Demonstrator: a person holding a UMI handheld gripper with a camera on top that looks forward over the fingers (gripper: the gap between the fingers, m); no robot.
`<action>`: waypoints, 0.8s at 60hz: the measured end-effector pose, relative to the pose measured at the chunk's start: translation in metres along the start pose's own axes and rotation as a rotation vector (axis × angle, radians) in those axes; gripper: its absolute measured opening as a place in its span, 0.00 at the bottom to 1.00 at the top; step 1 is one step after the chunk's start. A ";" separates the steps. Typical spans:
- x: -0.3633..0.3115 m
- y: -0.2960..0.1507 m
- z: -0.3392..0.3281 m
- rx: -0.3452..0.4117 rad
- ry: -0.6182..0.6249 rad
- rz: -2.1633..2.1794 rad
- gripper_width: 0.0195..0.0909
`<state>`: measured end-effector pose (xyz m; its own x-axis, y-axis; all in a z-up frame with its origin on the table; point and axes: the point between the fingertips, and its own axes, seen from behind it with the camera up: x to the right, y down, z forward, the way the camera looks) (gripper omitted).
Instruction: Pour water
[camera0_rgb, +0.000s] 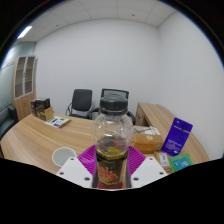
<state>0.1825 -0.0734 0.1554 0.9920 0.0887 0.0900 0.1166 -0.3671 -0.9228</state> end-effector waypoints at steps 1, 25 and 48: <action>0.000 0.006 0.003 -0.004 -0.008 0.009 0.25; 0.002 0.062 0.017 0.007 -0.050 0.056 0.46; -0.012 0.042 -0.108 -0.142 0.071 0.055 0.92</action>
<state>0.1806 -0.1899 0.1556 0.9974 0.0010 0.0718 0.0628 -0.4976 -0.8652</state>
